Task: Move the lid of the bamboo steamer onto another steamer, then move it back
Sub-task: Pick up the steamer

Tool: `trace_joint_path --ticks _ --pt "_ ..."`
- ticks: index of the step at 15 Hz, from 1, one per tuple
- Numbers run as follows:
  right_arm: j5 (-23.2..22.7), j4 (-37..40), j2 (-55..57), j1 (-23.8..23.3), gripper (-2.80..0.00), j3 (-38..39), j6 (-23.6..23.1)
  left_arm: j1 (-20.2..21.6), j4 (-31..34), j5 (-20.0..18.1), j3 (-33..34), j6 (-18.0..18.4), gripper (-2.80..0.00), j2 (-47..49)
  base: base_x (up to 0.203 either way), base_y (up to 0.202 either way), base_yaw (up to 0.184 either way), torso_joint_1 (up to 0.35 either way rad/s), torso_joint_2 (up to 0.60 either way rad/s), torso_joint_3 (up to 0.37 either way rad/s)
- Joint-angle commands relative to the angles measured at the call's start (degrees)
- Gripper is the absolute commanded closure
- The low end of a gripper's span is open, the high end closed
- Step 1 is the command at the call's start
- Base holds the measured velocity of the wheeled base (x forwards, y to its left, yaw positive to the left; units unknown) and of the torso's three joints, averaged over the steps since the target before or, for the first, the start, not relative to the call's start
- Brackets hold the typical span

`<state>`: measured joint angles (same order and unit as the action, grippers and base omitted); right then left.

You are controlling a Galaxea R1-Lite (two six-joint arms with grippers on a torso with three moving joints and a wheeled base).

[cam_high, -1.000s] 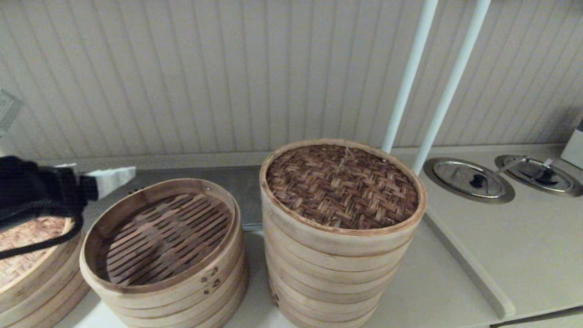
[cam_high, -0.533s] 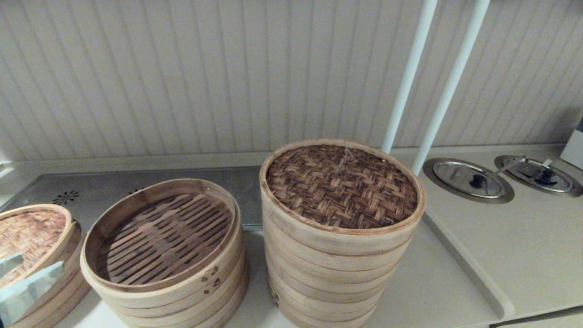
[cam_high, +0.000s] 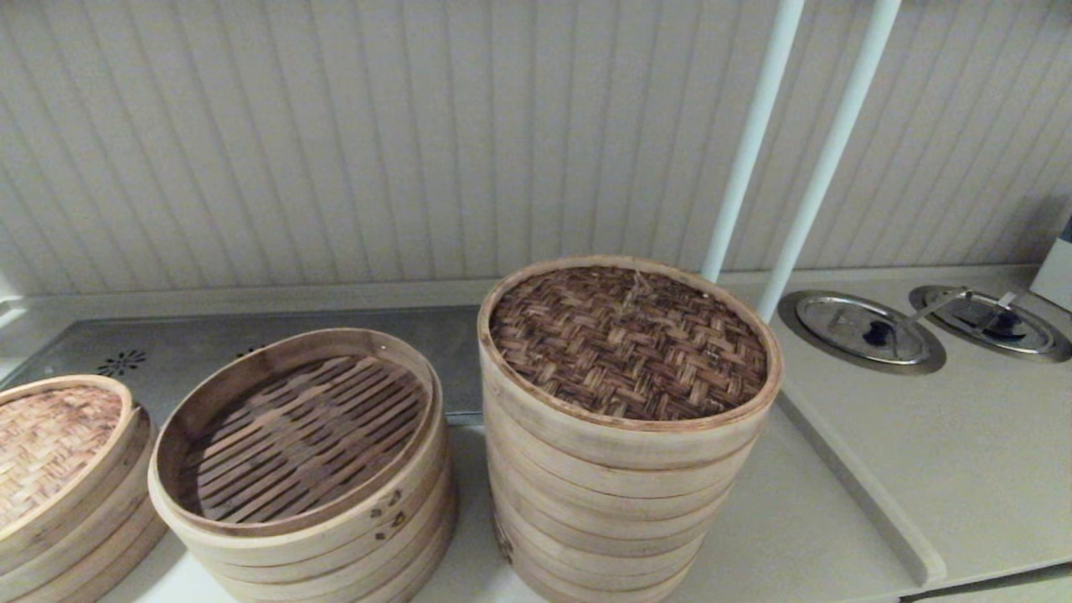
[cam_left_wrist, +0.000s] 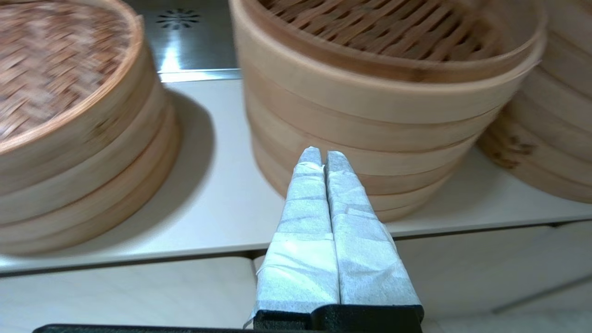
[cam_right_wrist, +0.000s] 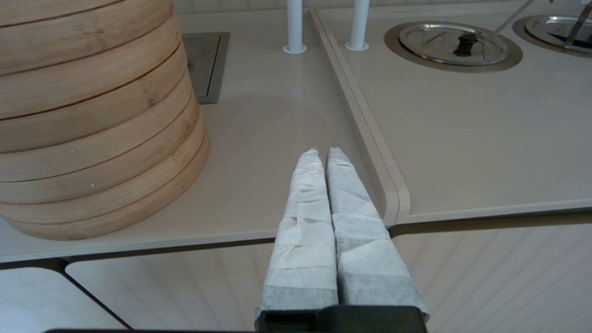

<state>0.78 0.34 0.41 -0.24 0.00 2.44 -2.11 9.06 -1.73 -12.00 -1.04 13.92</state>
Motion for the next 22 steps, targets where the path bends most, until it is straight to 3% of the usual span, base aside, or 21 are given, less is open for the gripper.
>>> trace_joint_path --ticks 1,4,9,13,22 --pt "0.01 0.01 0.02 -0.02 0.0 0.18 0.02 1.28 0.26 0.45 2.85 0.66 0.0 -7.06 0.0 0.0 0.0 0.0 0.0 0.0" --pt "0.01 0.01 0.02 -0.02 0.0 0.18 0.02 1.59 1.05 2.09 6.92 2.1 0.0 -13.68 0.0 0.0 0.0 0.0 0.0 0.0" --pt "0.01 0.01 0.02 -0.02 0.0 0.18 0.02 1.67 0.62 2.7 7.87 2.36 0.0 -14.28 0.0 0.0 0.0 0.0 0.0 0.0" --pt "0.01 0.01 0.02 -0.02 0.0 0.18 0.02 1.67 -5.32 2.16 10.09 4.82 0.0 -14.28 0.0 0.0 0.0 0.0 0.0 0.0" --pt "0.01 0.01 0.02 -0.02 0.0 0.18 0.02 1.68 -9.76 1.99 12.0 4.21 0.0 -14.19 0.0 0.0 0.0 0.0 0.0 0.0"
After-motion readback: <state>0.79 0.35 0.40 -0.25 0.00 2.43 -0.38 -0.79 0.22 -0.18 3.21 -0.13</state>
